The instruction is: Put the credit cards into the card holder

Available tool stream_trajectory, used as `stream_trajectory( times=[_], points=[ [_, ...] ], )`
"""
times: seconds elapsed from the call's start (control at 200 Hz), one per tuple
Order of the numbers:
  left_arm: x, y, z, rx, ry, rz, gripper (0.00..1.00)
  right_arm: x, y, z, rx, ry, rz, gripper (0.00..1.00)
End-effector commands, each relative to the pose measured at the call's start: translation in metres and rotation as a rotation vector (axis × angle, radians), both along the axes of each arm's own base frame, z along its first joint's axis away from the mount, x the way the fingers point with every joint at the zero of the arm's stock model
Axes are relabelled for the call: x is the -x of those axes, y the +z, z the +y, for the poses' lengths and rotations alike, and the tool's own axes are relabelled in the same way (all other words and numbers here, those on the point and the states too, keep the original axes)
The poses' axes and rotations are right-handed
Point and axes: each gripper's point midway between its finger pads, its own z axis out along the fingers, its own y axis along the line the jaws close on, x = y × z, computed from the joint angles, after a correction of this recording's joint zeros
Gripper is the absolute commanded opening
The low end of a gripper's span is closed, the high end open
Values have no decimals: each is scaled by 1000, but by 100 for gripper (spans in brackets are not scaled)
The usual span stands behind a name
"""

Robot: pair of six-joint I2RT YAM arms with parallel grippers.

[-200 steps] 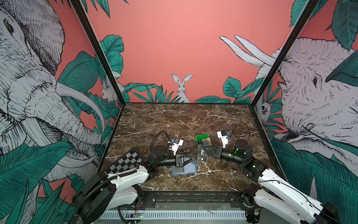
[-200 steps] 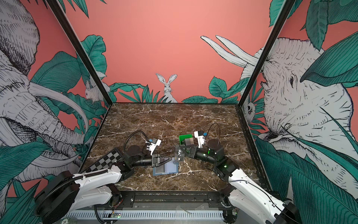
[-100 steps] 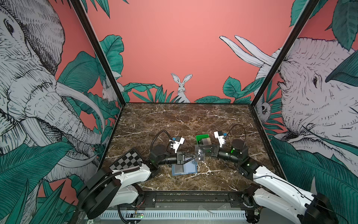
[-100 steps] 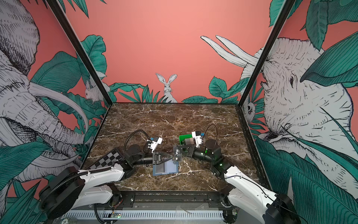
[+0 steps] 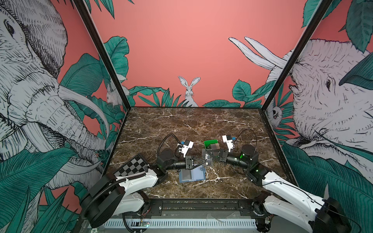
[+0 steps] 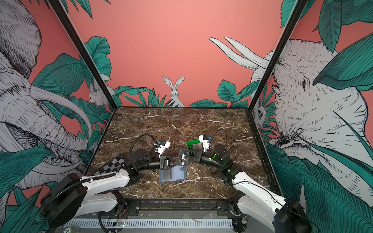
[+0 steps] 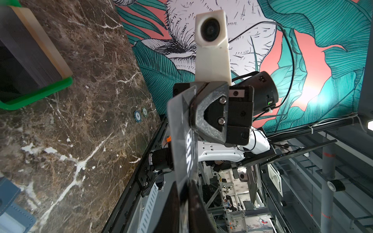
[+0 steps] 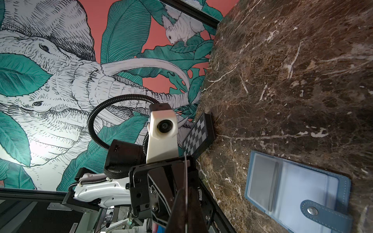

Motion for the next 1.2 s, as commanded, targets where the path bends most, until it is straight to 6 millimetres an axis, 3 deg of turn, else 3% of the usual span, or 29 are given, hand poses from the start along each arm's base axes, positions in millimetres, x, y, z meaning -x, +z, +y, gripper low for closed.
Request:
stream_trajectory(
  times=[0.0,0.21,0.29,0.53,0.71,1.035,1.195],
  points=[
    [0,17,0,29,9,-33,3,3,5,2,-24,14,-27,1],
    [-6,-14,8,-78,75,-6,0,0,-9,-2,36,-17,-7,27],
    [-8,-26,13,-116,107,7,0,-1,-21,-5,86,-37,8,32],
    [-9,-67,34,-277,195,30,0,4,-66,-17,407,-94,10,34],
    [-4,-85,46,-331,218,29,0,8,-97,-27,662,-122,-20,34],
    [-1,-121,66,-431,266,57,0,19,-127,-14,738,-81,-19,29],
    [-3,-127,69,-443,275,64,0,23,-141,-4,680,-66,22,26]
  ],
)
